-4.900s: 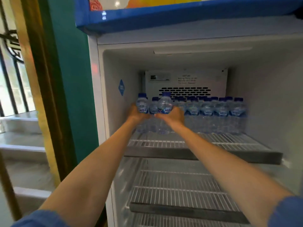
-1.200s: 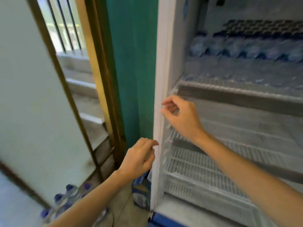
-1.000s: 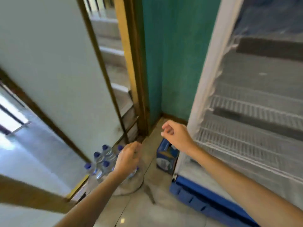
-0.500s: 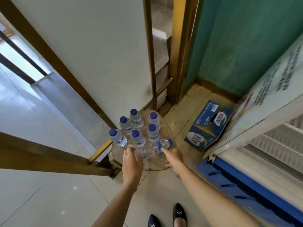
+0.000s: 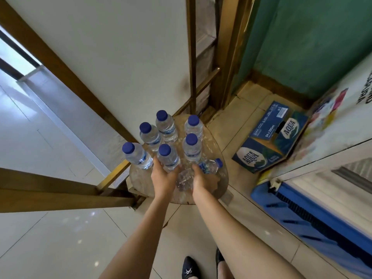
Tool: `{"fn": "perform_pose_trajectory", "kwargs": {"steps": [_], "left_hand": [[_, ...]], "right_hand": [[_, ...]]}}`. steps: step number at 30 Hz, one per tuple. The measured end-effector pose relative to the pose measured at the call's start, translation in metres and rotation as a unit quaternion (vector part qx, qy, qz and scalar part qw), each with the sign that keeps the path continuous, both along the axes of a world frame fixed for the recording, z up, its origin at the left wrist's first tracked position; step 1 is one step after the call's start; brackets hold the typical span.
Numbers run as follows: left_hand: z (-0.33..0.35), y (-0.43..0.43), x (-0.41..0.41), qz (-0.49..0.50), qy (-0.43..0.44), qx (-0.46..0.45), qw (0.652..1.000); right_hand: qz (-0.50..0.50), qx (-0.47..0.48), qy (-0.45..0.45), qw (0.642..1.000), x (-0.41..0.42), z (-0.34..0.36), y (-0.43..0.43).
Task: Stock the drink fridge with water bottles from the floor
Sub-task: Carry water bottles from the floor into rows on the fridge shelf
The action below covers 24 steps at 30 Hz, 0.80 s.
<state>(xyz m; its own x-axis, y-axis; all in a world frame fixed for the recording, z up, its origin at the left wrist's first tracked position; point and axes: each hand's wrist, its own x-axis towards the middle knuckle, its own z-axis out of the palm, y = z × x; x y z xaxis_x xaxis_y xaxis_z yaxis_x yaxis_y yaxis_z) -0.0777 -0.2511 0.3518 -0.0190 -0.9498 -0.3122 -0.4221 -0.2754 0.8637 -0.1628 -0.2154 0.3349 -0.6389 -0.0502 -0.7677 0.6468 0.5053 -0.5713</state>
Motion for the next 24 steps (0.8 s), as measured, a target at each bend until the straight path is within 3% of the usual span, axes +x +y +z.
{"fn": "perform_pose_trajectory", "kwargs": {"steps": [6,13,19,24], "left_hand": [[-0.006,-0.005,-0.005,0.024,0.015,0.019,0.999],[0.036,0.029,0.003,-0.086,0.016,0.004,0.996],[0.129,0.045,-0.002,-0.255,0.01,-0.038,0.966],[0.247,0.041,-0.043,-0.334,0.034,-0.094,0.937]], "right_hand": [[0.021,-0.064,0.012,0.998,-0.01,-0.003,0.032],[0.18,-0.097,0.099,0.974,-0.035,0.039,0.079],[0.262,-0.133,0.205,0.934,-0.066,0.149,0.113],[0.233,-0.163,0.312,0.906,-0.096,0.247,0.132]]}}
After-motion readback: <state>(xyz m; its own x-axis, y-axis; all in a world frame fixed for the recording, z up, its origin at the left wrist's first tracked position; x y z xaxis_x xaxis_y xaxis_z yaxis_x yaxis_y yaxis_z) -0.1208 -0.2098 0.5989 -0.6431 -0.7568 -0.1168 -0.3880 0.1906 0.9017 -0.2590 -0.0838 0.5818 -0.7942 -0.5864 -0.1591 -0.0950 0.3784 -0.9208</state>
